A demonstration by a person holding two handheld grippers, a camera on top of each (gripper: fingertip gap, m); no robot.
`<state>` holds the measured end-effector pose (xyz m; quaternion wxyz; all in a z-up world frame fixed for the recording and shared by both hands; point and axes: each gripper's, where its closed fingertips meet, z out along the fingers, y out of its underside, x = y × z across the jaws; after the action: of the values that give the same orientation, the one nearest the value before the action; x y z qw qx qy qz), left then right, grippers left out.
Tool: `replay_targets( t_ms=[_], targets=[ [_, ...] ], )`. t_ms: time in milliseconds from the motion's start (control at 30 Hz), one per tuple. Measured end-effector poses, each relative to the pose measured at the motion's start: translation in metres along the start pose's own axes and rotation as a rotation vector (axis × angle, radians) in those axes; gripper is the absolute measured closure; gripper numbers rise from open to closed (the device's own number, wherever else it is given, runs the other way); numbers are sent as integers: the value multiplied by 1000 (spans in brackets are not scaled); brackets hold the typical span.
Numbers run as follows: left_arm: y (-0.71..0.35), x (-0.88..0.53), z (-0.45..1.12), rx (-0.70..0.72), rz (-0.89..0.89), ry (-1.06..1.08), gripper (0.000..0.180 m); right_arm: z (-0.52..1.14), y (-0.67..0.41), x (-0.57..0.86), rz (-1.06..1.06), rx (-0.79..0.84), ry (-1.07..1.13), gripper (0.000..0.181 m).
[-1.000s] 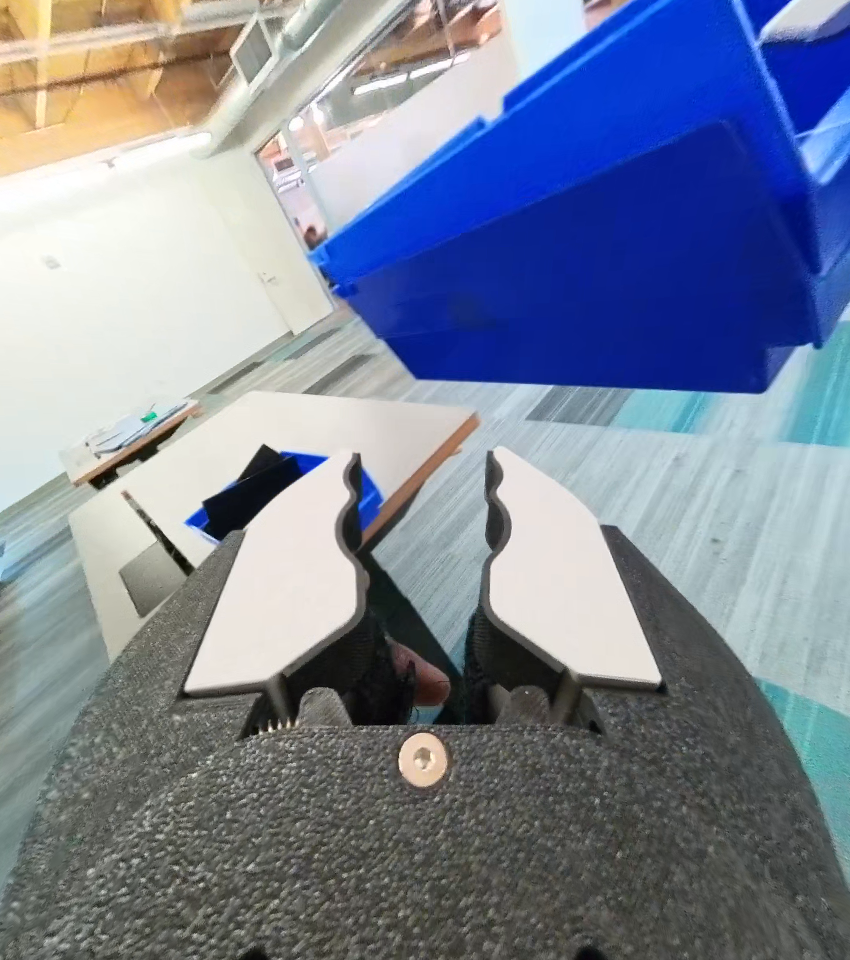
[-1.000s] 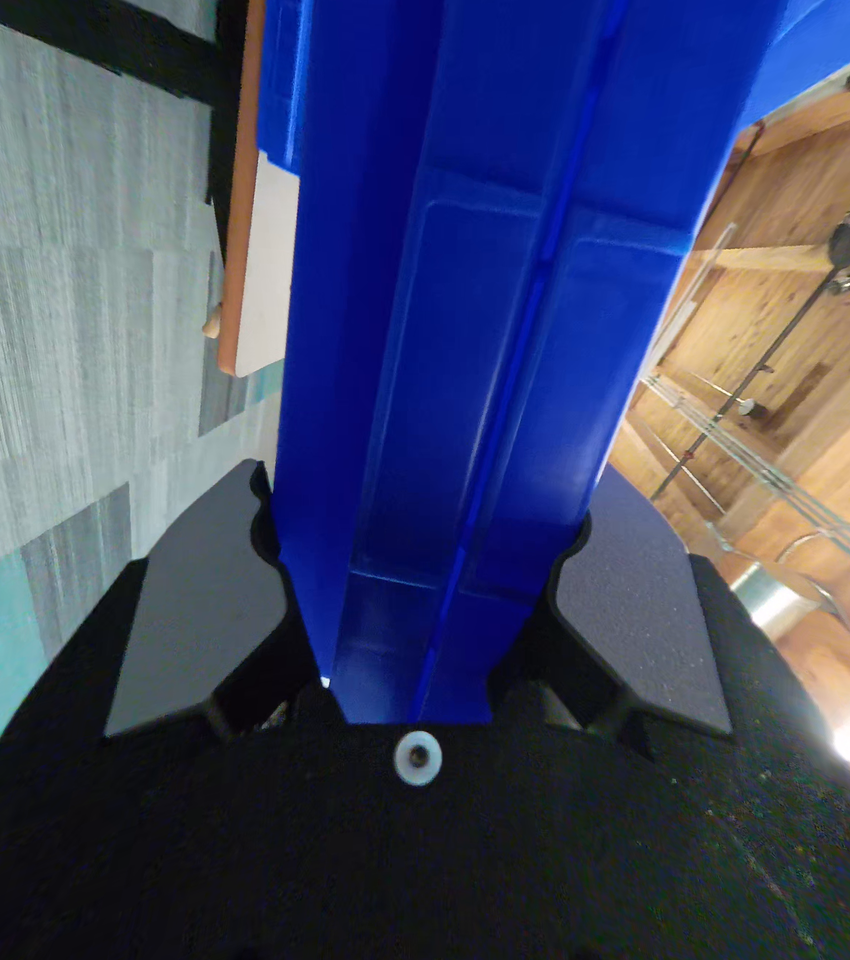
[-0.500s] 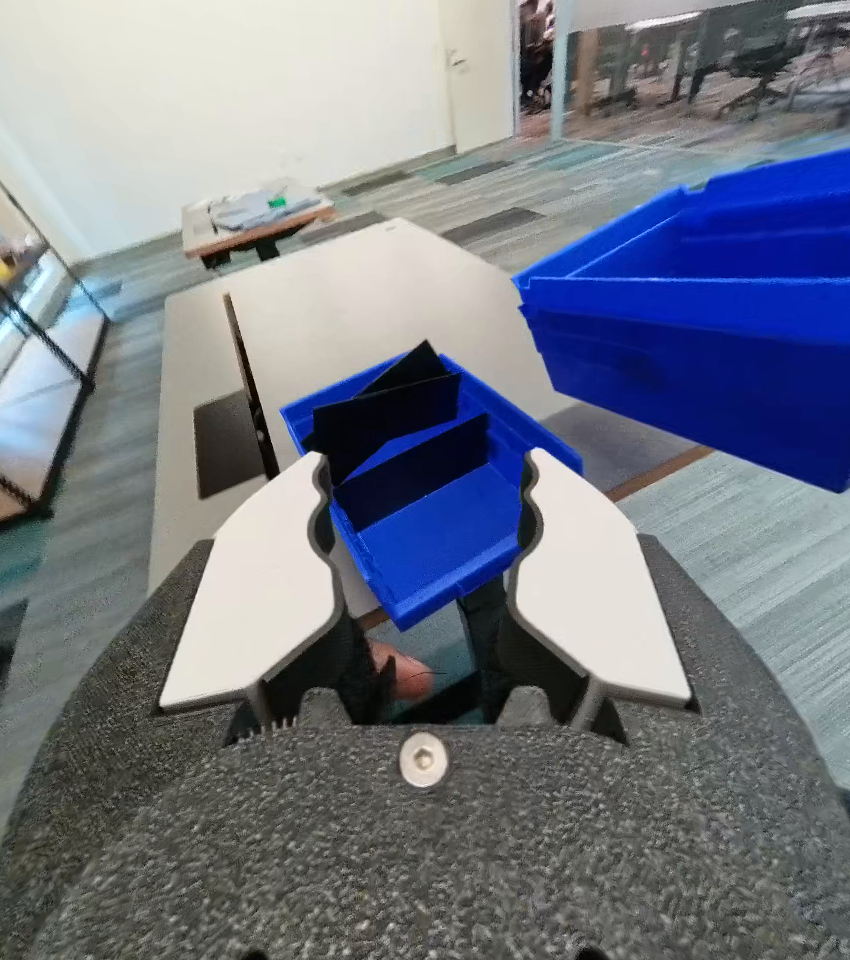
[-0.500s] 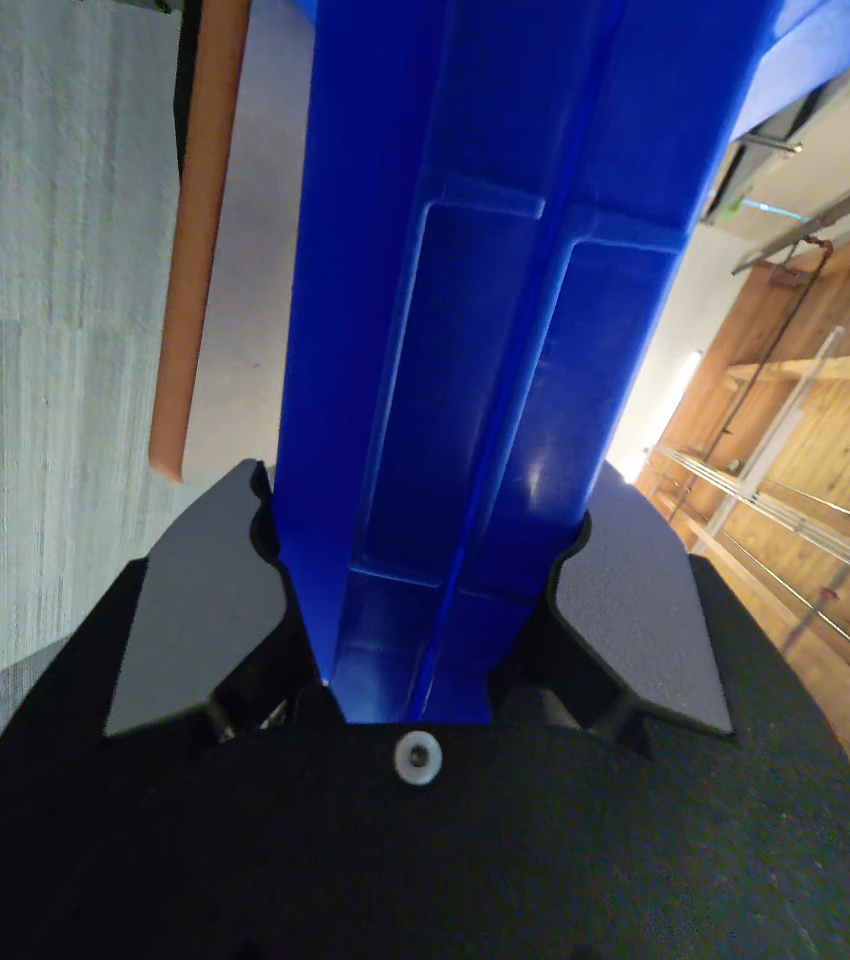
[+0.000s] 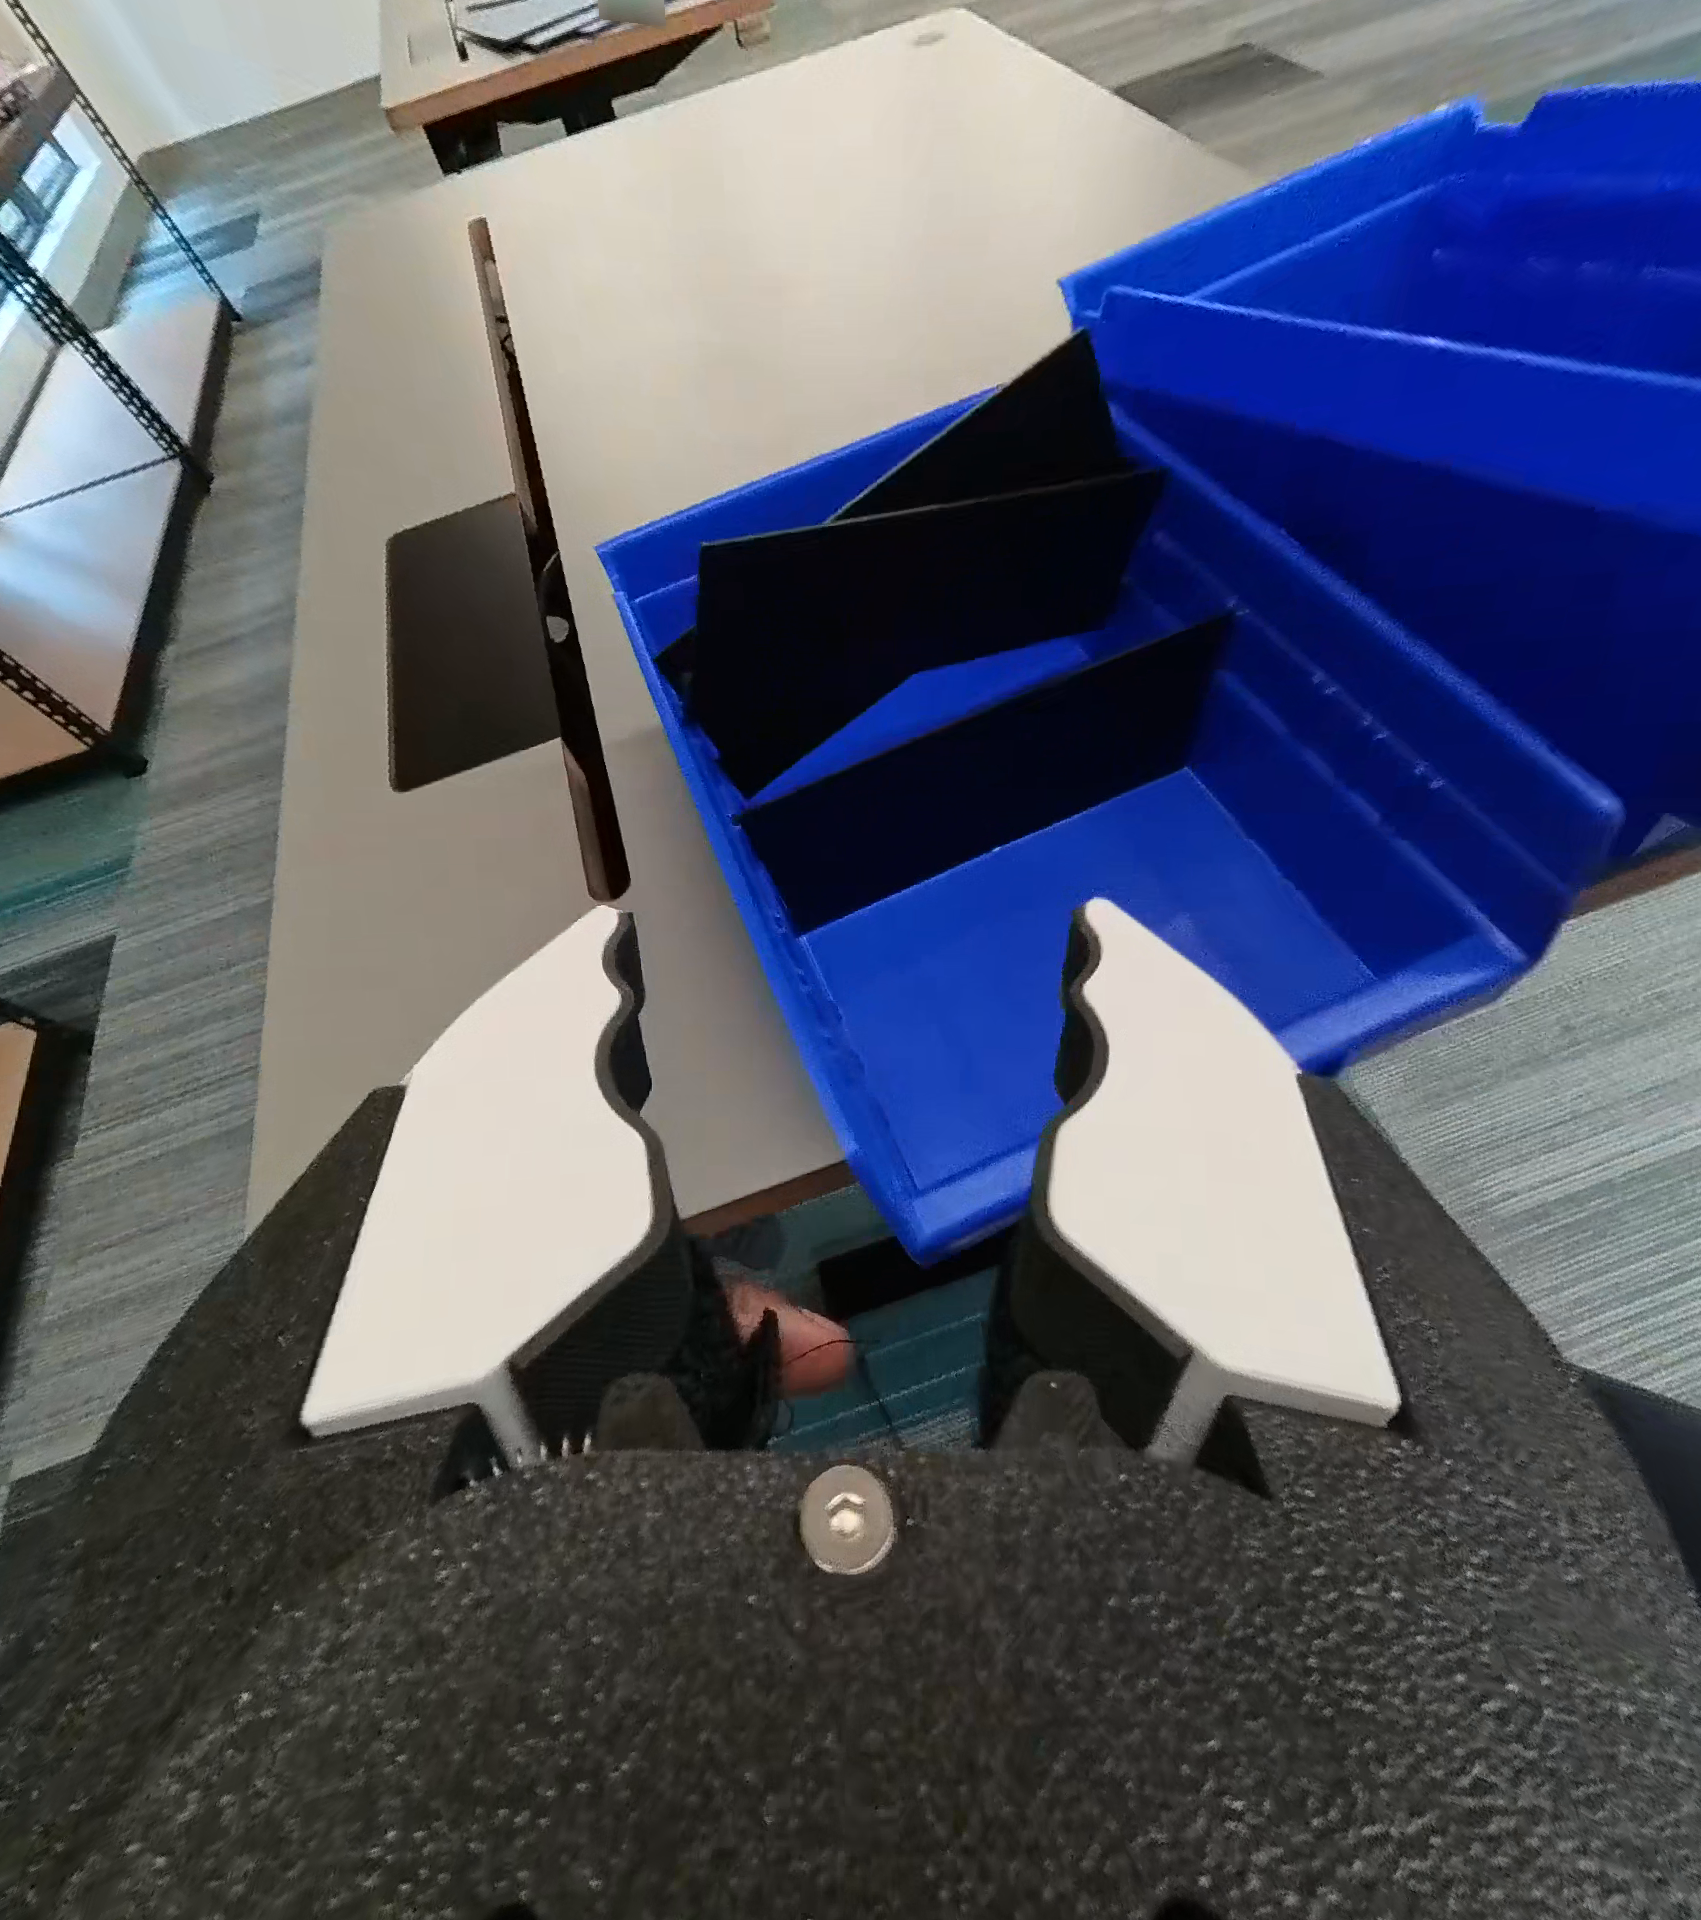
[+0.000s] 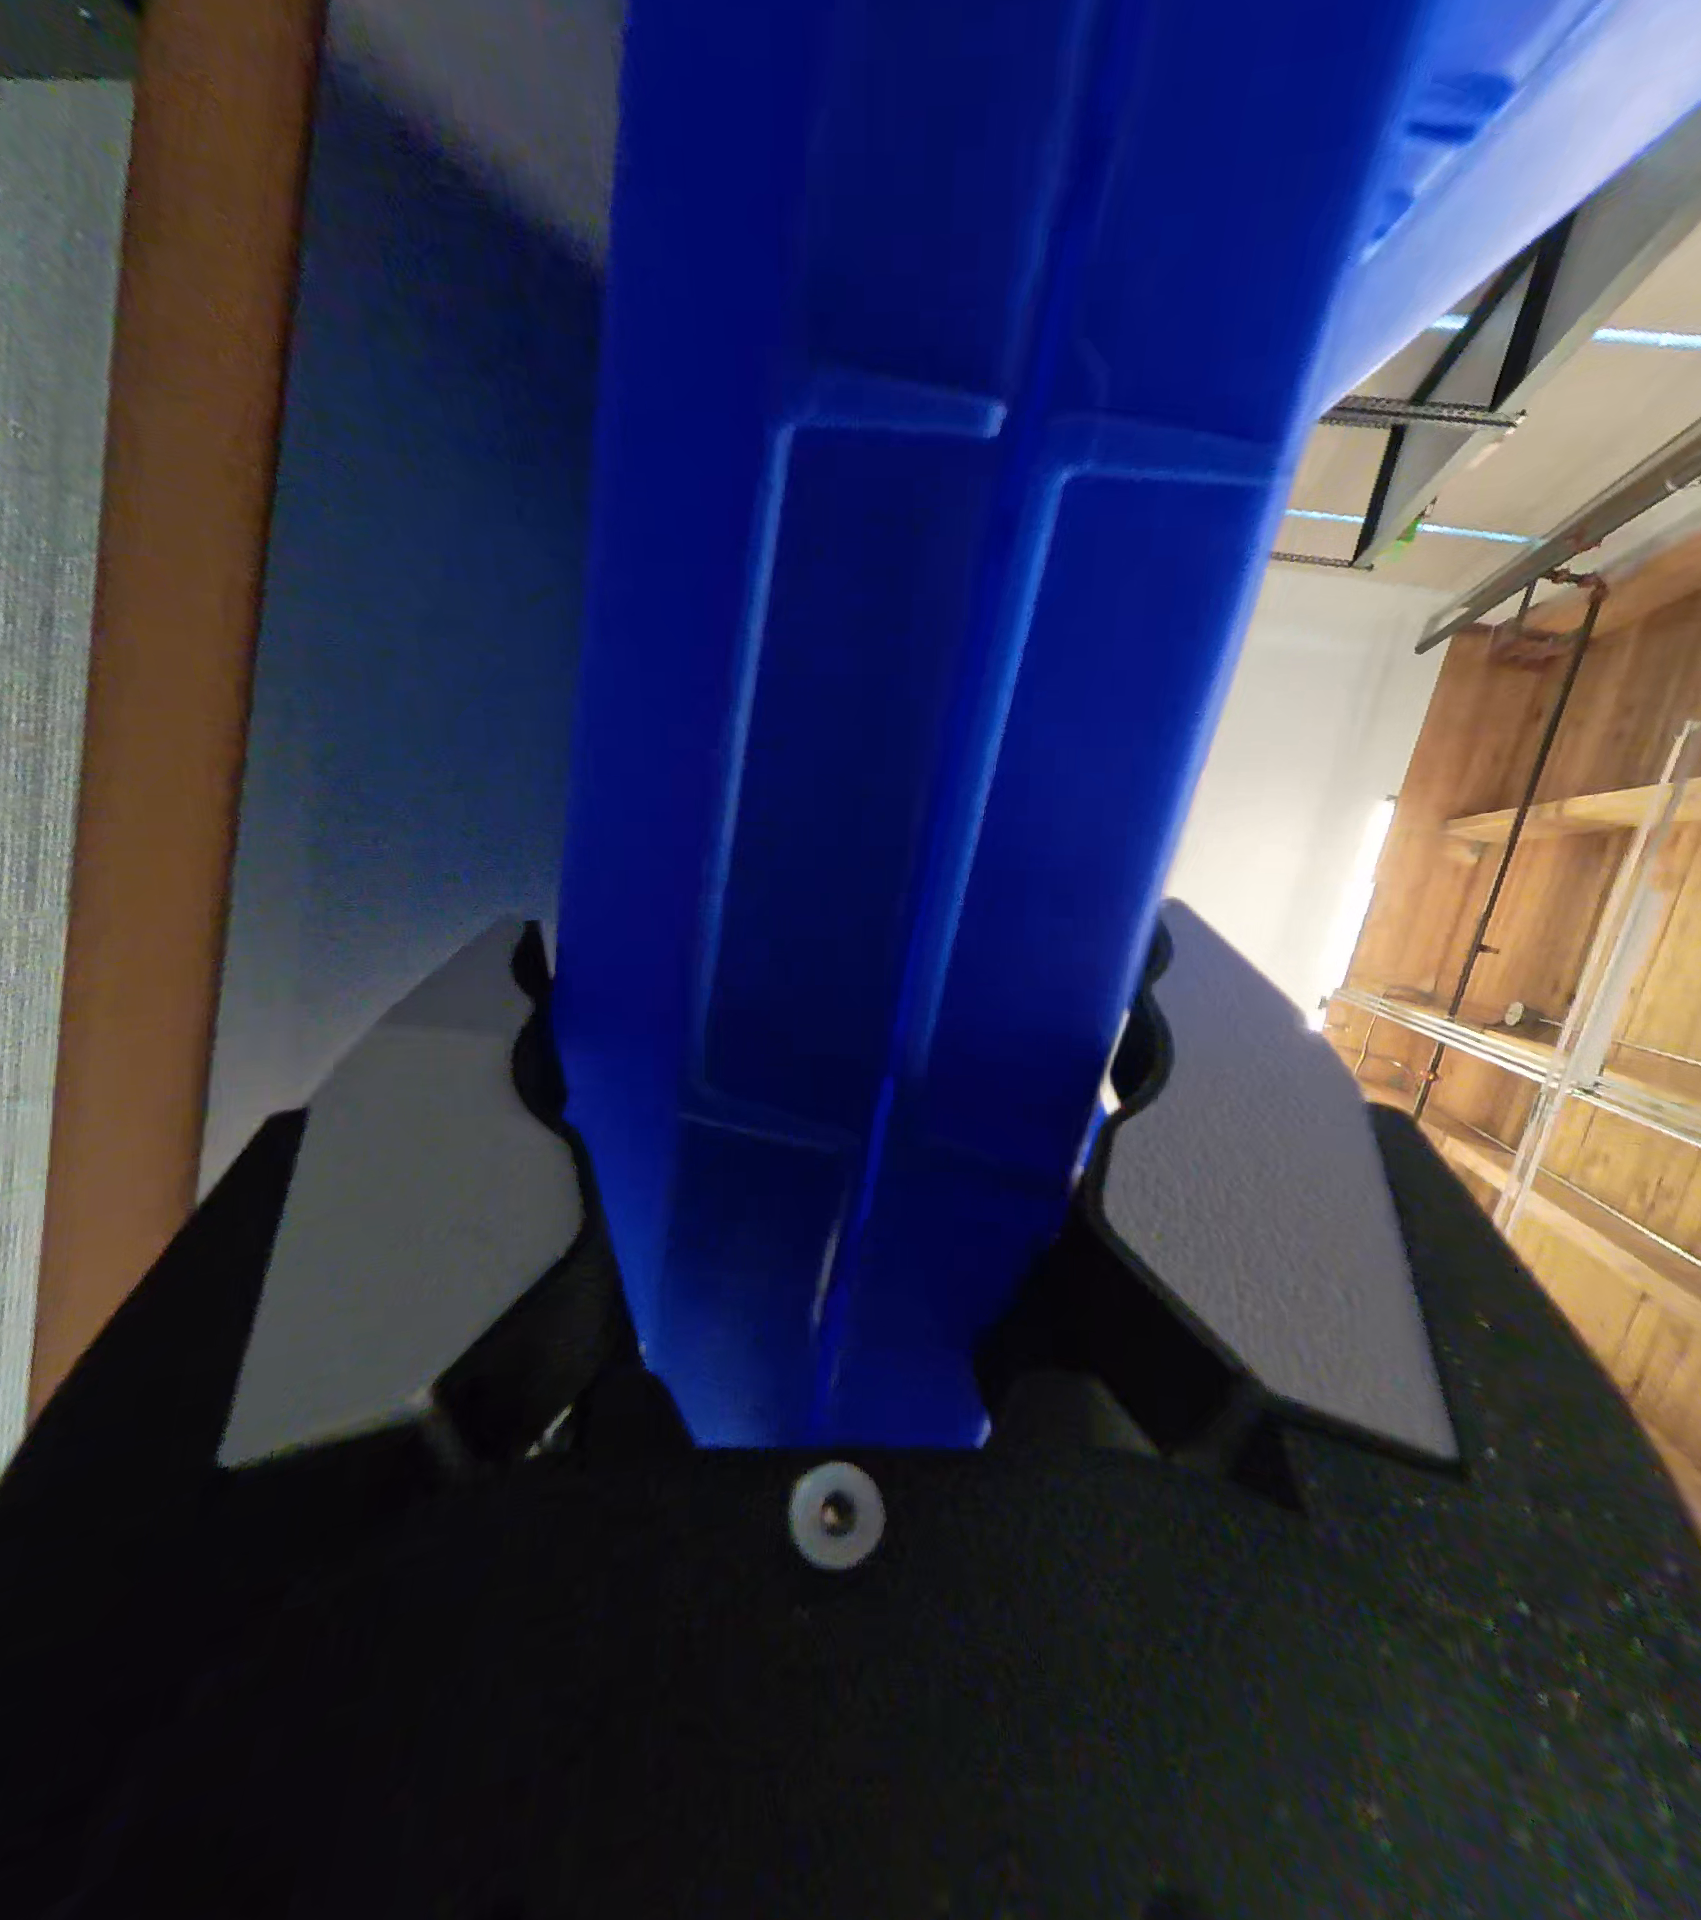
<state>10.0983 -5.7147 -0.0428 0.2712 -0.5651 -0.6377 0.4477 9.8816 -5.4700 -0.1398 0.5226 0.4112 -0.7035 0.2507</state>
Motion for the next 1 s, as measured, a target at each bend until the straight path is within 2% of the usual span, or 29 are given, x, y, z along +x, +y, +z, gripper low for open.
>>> replay_targets(
  t_ms=[100, 167, 267, 367, 500, 600, 667, 733, 800, 900, 1000],
  targets=[
    [3, -9, 11, -5, 2, 17, 102, 11, 5, -20, 64, -12, -70, 57],
    [8, -16, 19, -18, 2, 33, 102, 10, 6, -22, 110, 1, -70, 63],
    [14, -23, 28, -63, -19, 72, 100, -7, 13, -13, 203, -45, -108, 56],
    [21, -27, 32, -154, -91, 139, 100, -49, 4, 37, 561, -95, -76, 64],
    [33, -29, 40, -274, -164, 221, 89, -72, -73, 112, 1291, -87, -124, 92],
    [34, -33, 52, -296, -221, 251, 90, -48, -129, 108, 1564, -175, -289, 108],
    [42, -29, 62, -345, -227, 297, 91, -27, -155, 78, 1708, -272, -469, 112],
    [53, -25, 69, -380, -196, 331, 94, -11, -159, 53, 1752, -387, -528, 117],
    [61, -22, 77, -391, -163, 344, 101, 0, -158, 38, 1730, -460, -558, 137],
    [75, -15, 83, -423, -135, 399, 113, 9, -160, 20, 1654, -569, -659, 148],
    [74, -9, 85, -428, -168, 471, 123, 19, -160, 9, 1608, -645, -721, 149]
  ],
)
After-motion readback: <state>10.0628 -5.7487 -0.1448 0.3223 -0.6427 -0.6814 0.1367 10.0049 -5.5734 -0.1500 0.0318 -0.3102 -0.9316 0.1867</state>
